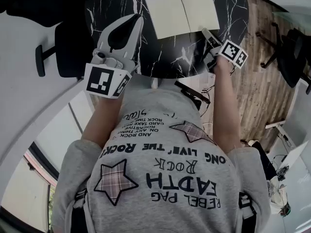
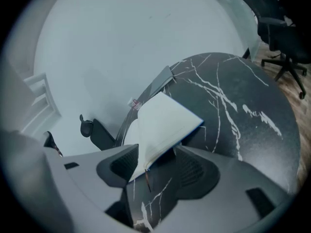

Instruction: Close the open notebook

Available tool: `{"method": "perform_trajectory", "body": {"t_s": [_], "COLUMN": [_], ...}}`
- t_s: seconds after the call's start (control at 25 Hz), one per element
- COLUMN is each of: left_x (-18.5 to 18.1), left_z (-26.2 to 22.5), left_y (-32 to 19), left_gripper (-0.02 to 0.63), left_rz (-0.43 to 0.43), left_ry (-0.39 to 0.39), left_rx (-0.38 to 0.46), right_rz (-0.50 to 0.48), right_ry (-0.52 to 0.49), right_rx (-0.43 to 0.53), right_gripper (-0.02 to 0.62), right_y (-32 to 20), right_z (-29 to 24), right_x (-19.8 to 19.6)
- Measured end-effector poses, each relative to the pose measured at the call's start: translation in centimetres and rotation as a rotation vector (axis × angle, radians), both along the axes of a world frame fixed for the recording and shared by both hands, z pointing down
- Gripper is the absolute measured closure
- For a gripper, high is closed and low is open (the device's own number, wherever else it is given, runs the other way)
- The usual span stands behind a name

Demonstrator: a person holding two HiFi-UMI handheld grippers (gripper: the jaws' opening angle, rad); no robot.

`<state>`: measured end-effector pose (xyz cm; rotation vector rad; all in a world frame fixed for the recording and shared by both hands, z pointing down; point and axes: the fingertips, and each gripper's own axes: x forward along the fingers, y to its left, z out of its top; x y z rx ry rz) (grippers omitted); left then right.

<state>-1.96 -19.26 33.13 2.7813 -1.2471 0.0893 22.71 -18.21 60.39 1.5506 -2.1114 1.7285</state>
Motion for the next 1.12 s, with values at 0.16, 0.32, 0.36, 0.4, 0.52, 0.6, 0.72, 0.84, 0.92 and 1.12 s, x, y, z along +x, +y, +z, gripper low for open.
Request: {"method": "perform_trajectory", "body": {"t_s": [0.16, 0.32, 0.36, 0.4, 0.52, 0.6, 0.72, 0.84, 0.92, 1.12], "left_x": [-0.1, -0.2, -0.3, -0.3, -0.3, -0.3, -0.4, -0.6, -0.6, -0.5], "left_z": [0.2, 0.4, 0.5, 0.4, 0.4, 0.4, 0.5, 0.5, 0.5, 0.6], "left_y": [0.0, -0.2, -0.2, -0.3, -0.4, -0.5, -0.6, -0.8, -0.9, -1.0], "left_gripper": [0.597, 0.597, 0.597, 0.597, 0.597, 0.597, 0.597, 0.597, 0.597, 0.597], "left_rz": [0.0, -0.008, -0.009, -0.01, -0.01, -0.01, -0.01, -0.012, -0.011, -0.011], "left_ry": [0.0, 0.002, 0.002, 0.002, 0.003, 0.003, 0.002, 0.001, 0.001, 0.001], "left_rx": [0.0, -0.01, -0.011, -0.011, -0.011, -0.013, -0.015, -0.014, -0.013, -0.016], "right_rz": [0.044, 0.078, 0.079, 0.087, 0.132, 0.151, 0.178, 0.218, 0.244, 0.296], "right_ry": [-0.014, -0.052, -0.059, -0.075, -0.126, -0.147, -0.195, -0.208, -0.187, -0.219], "right_rx": [-0.048, -0.067, -0.066, -0.064, -0.052, -0.04, -0.025, -0.015, -0.009, 0.009], "right_gripper": [0.383, 0.383, 0.383, 0.383, 0.383, 0.383, 0.383, 0.383, 0.383, 0.383], "right_y": [-0.1, -0.6, -0.8, -1.1, -1.7, -1.7, -1.6, -1.6, -1.5, -2.0], "right_z": [1.0, 1.4, 1.4, 1.2, 0.9, 1.0, 0.9, 0.7, 0.8, 1.3], "right_x": [0.4, 0.5, 0.3, 0.1, 0.0, 0.3, 0.5, 1.1, 2.0, 2.9]}}
